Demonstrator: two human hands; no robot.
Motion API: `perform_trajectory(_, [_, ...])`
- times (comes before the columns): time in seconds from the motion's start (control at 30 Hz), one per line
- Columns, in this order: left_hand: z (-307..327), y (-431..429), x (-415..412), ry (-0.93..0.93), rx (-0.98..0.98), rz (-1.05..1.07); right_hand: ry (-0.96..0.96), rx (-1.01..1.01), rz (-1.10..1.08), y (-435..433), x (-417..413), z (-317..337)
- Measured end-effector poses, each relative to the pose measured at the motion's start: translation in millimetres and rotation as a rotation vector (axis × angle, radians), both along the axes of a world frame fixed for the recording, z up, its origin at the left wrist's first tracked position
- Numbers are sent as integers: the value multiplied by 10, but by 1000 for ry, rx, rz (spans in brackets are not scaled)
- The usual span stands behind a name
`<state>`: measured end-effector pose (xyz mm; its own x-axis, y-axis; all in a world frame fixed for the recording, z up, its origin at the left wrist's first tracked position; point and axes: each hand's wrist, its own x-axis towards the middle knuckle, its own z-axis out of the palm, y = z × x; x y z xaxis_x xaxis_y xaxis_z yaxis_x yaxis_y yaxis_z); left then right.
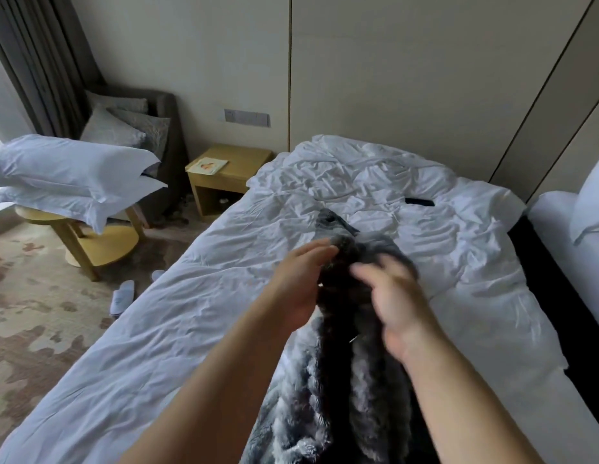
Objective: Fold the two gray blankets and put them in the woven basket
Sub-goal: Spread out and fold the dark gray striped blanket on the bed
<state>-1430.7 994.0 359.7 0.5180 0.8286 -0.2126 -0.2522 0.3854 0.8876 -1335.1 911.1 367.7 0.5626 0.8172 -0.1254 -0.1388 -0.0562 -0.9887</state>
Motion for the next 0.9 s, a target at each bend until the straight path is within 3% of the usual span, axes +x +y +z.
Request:
perform_trajectory(0.17, [-128, -167, 108, 15, -85, -8, -321, -109, 116, -85, -211, -199])
perform_trajectory(0.3, [-280, -209, 68, 128, -71, 27, -546, -294, 455, -159, -155, -242])
perform_trajectory(0.37, [-320, -225, 46, 168, -91, 105, -426, -289, 522, -169, -96, -264])
perform_trajectory(0.47, [-347, -245, 3, 124, -46, 81, 37, -260, 188, -72, 139, -341])
perform_trajectory(0.53, [-382, -293, -20, 109, 49, -25, 269, -306, 43, 1, 327, -430])
perform_trajectory(0.6, [-455, -394, -29, 116, 139, -222, 439, -372, 107, 76, 430, -461])
perform_trajectory(0.7, [-611, -547, -33, 129, 94, -443, 478, -468, 199, 105, 469, -578])
perform_trajectory(0.8, [-734, -489, -49, 137, -166, -569, 402, -494, 137, 75, 411, -737])
perform_trajectory(0.9, [-907, -371, -53, 283, -442, -487, 350, -478, 40, -16, 287, -871])
